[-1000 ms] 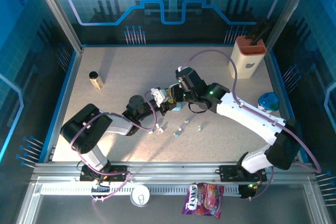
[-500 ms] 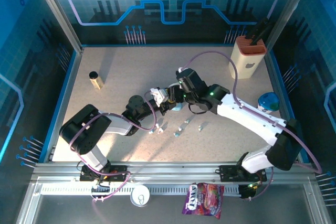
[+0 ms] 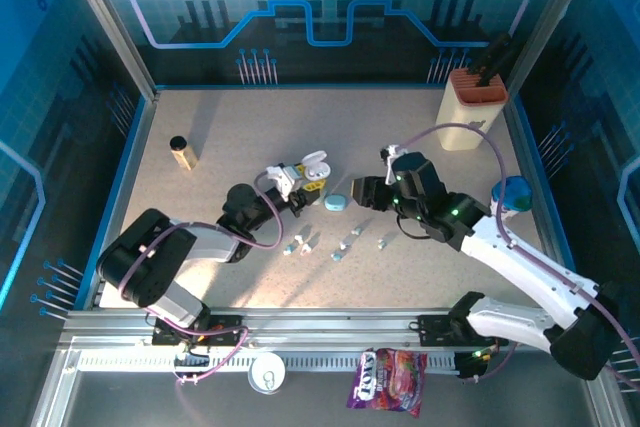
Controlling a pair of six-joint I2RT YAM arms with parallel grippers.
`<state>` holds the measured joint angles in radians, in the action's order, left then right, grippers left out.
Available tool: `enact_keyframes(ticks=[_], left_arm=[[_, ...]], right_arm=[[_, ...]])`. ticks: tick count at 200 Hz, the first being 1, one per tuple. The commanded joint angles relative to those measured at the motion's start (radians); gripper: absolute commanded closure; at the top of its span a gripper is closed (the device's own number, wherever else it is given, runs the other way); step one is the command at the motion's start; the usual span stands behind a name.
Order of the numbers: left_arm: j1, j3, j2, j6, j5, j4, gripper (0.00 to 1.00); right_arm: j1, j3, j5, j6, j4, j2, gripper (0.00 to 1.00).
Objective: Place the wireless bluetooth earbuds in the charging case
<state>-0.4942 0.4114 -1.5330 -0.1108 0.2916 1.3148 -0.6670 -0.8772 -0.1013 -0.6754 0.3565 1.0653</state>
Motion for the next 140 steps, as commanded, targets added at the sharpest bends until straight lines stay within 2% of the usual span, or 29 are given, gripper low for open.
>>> enact_keyframes(ticks=[1, 50, 97, 140], left_arm=[[0.042, -0.031, 0.072, 0.038, 0.006, 0.036, 0.71], [0.083, -0.038, 0.244, 0.028, 0.027, -0.115, 0.7], [0.083, -0.034, 0.37, 0.027, 0.048, -0.238, 0.7], [0.093, -0.024, 0.408, 0.107, 0.085, -0.259, 0.69]], right_arm=[[0.046, 0.096, 0.139, -0.061, -0.124, 0.007, 0.47], [0.04, 0.103, 0.407, -0.026, -0.309, 0.275, 0.47], [-0.035, 0.003, 0.49, 0.013, -0.376, 0.545, 0.48], [-0.06, -0.099, 0.604, 0.008, -0.477, 0.747, 0.47]])
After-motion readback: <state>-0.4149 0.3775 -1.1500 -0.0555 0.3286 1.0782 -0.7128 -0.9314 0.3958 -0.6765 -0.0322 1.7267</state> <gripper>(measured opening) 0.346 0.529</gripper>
